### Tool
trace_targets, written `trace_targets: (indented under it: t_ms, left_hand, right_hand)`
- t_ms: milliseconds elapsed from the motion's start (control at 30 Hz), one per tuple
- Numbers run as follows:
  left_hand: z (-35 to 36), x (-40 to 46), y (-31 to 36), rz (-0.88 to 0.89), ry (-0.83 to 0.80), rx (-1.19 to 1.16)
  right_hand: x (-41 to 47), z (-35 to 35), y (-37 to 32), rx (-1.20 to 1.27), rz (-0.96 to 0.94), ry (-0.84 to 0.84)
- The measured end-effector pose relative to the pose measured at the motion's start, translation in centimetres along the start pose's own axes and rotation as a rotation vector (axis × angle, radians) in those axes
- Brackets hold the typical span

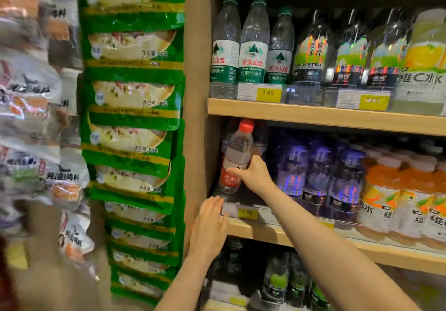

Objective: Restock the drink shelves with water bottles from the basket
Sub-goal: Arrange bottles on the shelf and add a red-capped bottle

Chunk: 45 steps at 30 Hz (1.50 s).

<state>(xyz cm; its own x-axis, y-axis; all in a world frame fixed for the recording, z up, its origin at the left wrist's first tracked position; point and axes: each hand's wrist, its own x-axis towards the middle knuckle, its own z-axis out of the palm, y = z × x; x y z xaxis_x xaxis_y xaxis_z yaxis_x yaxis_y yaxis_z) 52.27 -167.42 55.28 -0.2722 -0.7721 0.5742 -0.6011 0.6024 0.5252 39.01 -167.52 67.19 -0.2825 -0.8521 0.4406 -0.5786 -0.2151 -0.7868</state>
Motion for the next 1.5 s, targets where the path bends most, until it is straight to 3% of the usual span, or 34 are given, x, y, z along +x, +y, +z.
trace_targets:
  t_ms: [167,367,700,833,1067,1233,1400,1500]
  left_hand:
    - [0.3,0.1,-0.2,0.022,0.038,0.006]
    - [0.9,0.1,-0.8,0.037,0.026,-0.011]
    - [1.6,-0.2,-1.6,0.084,0.044,-0.018]
    - [1.7,-0.2,-1.8,0.104,0.038,-0.003]
    - [2.0,-2.0,0.0,0.173,0.040,-0.032]
    - [6.9,-8.2,2.3,0.236,-0.160,-0.167]
    - [14.9,-17.1,2.6,0.143,-0.533,-0.226]
    - [19.7,-22.4,2.4,-0.003,-0.685,-0.224]
  right_hand:
    - [3.0,2.8,1.9,0.069,0.100,-0.065]
    - [5.3,5.5,2.9,-0.077,0.231,-0.057]
    - [7.2,6.8,4.9,0.009,0.179,0.012]
    - [6.3,6.2,4.6,0.010,0.184,-0.040]
    - [-5.6,-1.4,3.6,-0.148,-0.027,-0.064]
    - [-18.1,-7.5,9.7,-0.267,0.063,-0.004]
    - [-29.1,-11.2,19.0,-0.324,0.409,-0.081]
    - [-35.5,-11.9,25.3,-0.301,0.633,-0.116]
